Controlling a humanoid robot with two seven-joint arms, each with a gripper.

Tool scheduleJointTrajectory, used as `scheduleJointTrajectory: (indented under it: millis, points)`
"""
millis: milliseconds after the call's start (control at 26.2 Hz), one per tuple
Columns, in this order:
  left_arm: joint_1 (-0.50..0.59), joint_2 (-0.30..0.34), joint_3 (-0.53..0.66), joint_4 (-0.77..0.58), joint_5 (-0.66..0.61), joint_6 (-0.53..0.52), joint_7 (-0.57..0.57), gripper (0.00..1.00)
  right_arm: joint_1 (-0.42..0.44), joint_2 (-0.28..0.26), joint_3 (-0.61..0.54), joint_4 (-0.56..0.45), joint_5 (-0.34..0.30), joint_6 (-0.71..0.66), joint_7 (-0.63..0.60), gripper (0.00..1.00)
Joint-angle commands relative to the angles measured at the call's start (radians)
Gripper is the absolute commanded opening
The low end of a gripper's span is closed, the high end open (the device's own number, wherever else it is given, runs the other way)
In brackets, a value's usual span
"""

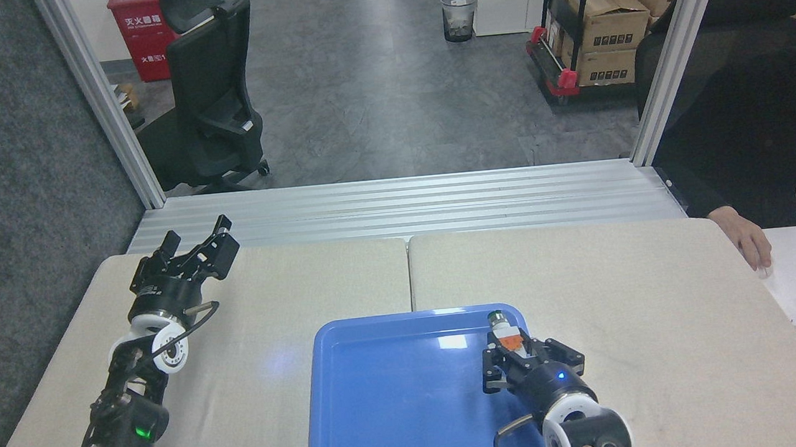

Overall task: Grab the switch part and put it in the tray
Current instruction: 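Lower the part into the tray, open the right gripper, raise it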

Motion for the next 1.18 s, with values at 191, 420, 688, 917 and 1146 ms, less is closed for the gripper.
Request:
scheduleJointTrajectory:
  millis: [191, 420, 688, 917, 1146]
  points:
    - [0.0, 0.0, -0.023, -0.001, 0.0, -0.001, 0.0, 1.0, 0.017, 0.121, 0.244, 0.119, 0.055, -0.016, 0.011, 0.0]
    - [0.0, 0.0, -0.023, 0.0, 0.0, -0.001, 0.0, 1.0, 0.007, 0.127, 0.121, 0.132, 0.02, -0.014, -0.026, 1.0]
    - [0.0, 0.0, -0.023, 0.0, 0.0, -0.001, 0.0, 1.0, -0.189, 0.132, -0.097, 0.129, -0.07, -0.056, -0.064, 1.0]
    - [0.0, 0.0, -0.023, 0.0, 0.0, -0.001, 0.0, 1.0, -0.335, -0.037, -0.318, 0.181, -0.087, -0.183, -0.13, 1.0]
    - [0.0, 0.0, -0.023, 0.0, 0.0, -0.001, 0.0, 1.0, -0.338, -0.203, -0.365, 0.319, -0.17, -0.343, -0.241, 1.0]
